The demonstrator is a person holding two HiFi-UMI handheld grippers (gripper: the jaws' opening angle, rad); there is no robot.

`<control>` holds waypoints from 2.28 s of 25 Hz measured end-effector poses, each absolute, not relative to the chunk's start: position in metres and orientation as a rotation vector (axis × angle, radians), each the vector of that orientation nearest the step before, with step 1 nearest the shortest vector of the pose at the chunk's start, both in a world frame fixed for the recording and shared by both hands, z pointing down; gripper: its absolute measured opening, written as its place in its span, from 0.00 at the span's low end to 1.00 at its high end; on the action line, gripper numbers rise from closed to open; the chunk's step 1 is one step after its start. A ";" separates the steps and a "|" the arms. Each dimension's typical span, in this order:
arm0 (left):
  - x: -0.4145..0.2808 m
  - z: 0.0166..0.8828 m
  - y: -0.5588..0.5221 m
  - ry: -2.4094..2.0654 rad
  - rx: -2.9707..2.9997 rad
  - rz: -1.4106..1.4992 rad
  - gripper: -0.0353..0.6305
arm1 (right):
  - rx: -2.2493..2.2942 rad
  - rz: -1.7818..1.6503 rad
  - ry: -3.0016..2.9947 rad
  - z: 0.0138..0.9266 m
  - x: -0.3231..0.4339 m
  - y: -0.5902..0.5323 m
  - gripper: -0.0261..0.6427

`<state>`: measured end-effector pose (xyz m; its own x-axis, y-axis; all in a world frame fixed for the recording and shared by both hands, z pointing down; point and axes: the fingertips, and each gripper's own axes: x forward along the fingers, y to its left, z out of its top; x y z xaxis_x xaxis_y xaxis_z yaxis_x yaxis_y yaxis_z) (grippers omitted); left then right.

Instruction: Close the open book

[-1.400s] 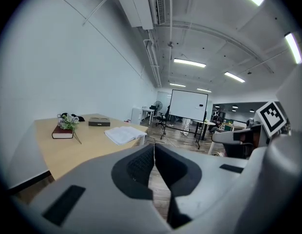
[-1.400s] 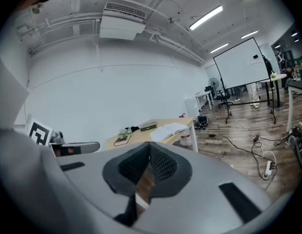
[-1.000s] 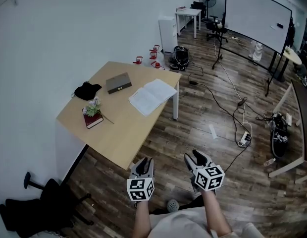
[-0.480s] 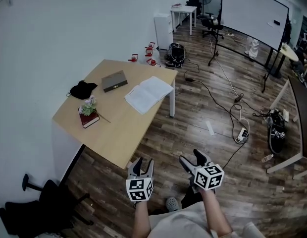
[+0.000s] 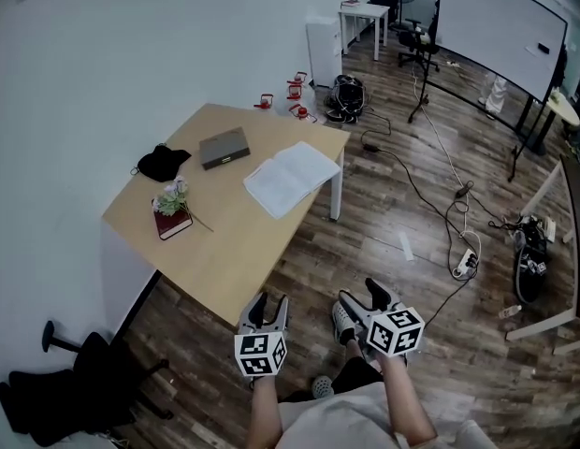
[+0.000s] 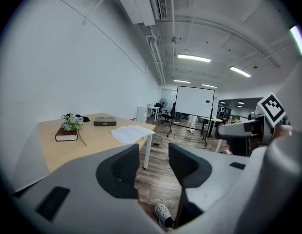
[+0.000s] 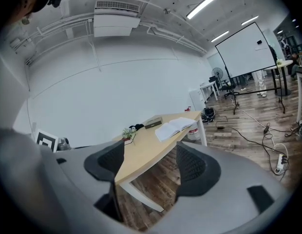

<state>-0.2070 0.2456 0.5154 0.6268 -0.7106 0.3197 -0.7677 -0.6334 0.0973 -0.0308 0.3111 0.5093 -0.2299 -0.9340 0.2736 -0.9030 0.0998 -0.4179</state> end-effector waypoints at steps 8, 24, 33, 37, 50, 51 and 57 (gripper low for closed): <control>-0.152 0.508 0.143 -1.214 2.649 0.371 0.34 | -1.863 -0.812 2.312 0.513 0.014 0.207 0.55; -0.063 0.496 -0.028 -1.290 2.597 0.382 0.34 | -1.752 -0.915 2.355 0.519 0.104 0.027 0.54; -0.046 0.501 -0.073 -1.381 2.534 0.409 0.34 | -1.665 -0.968 2.422 0.533 0.127 -0.035 0.53; -0.043 0.505 -0.086 -1.409 2.515 0.426 0.34 | -1.602 -0.992 2.406 0.539 0.133 -0.057 0.51; -0.037 0.502 -0.104 -1.465 2.481 0.408 0.34 | -1.505 -1.024 2.481 0.551 0.136 -0.080 0.47; -0.037 0.504 -0.103 -1.465 2.477 0.414 0.34 | -1.502 -1.038 2.470 0.554 0.136 -0.080 0.47; -0.047 0.507 -0.101 -1.508 2.444 0.414 0.34 | -1.494 -1.081 2.435 0.562 0.138 -0.082 0.45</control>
